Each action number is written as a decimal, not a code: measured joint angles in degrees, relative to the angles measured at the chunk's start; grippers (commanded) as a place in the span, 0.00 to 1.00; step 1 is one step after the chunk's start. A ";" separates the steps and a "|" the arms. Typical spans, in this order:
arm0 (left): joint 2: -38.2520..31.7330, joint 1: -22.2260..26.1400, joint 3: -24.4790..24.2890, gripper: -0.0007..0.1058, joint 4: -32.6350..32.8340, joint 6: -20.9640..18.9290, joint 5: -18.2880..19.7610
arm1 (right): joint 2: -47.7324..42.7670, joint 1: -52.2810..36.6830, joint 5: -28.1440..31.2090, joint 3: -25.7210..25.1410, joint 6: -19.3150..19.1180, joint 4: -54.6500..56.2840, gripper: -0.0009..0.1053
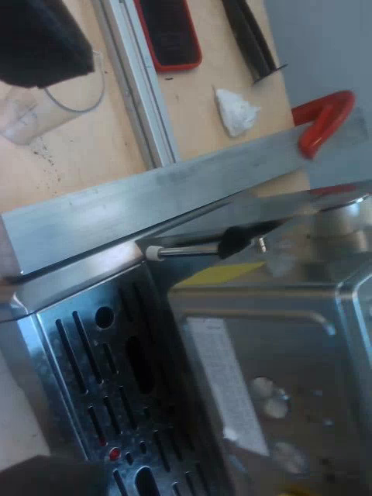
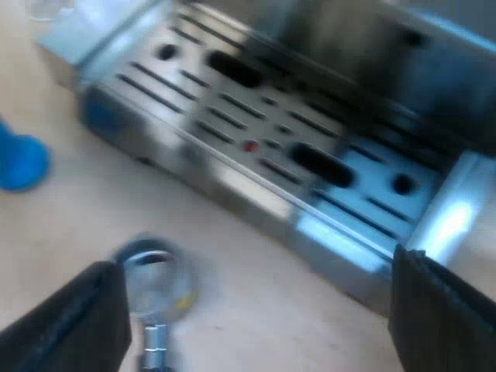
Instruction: Grind coffee beans and then tamp
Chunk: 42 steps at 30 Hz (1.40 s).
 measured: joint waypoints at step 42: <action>-18.67 12.31 -3.09 1.00 9.16 -0.48 7.53 | -26.81 -57.69 -21.43 -2.12 -14.15 16.11 0.68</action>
